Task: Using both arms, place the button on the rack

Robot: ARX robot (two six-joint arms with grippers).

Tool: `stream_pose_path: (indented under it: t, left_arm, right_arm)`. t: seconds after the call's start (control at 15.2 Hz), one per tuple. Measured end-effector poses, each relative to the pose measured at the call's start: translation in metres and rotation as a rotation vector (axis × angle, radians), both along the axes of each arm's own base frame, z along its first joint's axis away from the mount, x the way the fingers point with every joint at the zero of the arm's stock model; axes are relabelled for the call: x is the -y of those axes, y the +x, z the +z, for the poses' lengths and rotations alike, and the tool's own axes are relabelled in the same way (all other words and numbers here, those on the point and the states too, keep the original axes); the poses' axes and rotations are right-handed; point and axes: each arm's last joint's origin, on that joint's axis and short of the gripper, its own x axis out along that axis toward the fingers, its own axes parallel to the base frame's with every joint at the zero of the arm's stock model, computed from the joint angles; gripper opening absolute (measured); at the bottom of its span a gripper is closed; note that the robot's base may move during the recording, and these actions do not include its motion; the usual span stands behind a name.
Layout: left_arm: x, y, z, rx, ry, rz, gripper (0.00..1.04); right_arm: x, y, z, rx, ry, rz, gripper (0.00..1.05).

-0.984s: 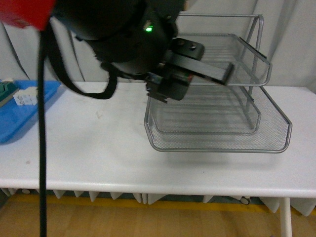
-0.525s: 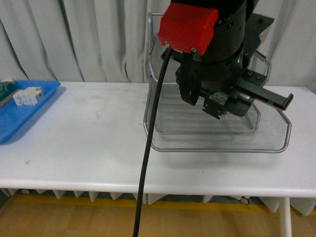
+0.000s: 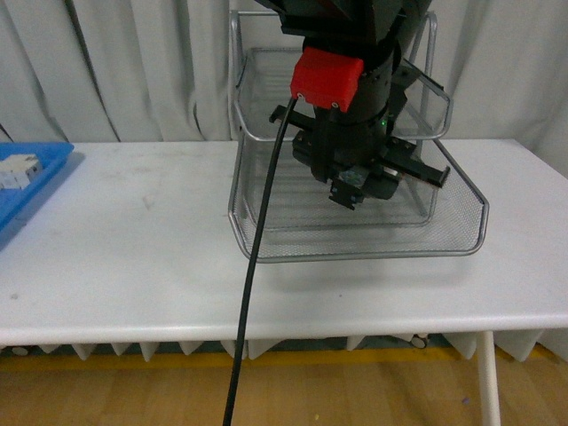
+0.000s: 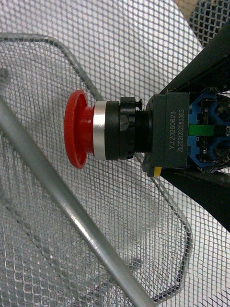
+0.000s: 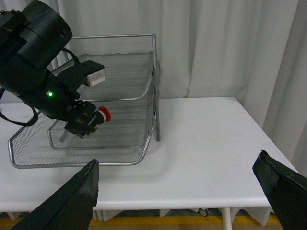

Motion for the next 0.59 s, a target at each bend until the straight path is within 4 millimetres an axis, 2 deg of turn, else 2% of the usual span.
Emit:
stream_pose_path:
  t: [0.07, 0.13, 0.2, 0.33, 0.39, 0.46, 0.59]
  left_arm:
    - [0.000, 0.006, 0.001, -0.001, -0.024, 0.026, 0.40]
    - [-0.002, 0.014, 0.004, 0.001, -0.068, 0.067, 0.55]
    - [-0.002, 0.016, 0.007, 0.001, -0.092, 0.088, 0.66]
    - [-0.002, 0.015, 0.004, -0.007, -0.135, 0.098, 0.95]
    - [-0.005, 0.010, -0.001, -0.018, -0.130, 0.095, 0.99]
    - [-0.009, 0.003, 0.000, -0.022, -0.137, 0.091, 0.98]
    - [-0.018, -0.011, 0.018, 0.012, -0.176, 0.076, 0.98]
  right_arm:
    - [0.000, 0.000, 0.000, 0.000, 0.000, 0.000, 0.98]
    - [0.000, 0.000, 0.000, 0.000, 0.000, 0.000, 0.98]
    - [0.000, 0.000, 0.000, 0.000, 0.000, 0.000, 0.98]
    - [0.000, 0.000, 0.000, 0.000, 0.000, 0.000, 0.98]
    - [0.000, 0.000, 0.000, 0.000, 0.000, 0.000, 0.98]
    - [0.000, 0.000, 0.000, 0.000, 0.000, 0.001, 0.98]
    - [0.000, 0.000, 0.000, 0.000, 0.000, 0.001, 0.98]
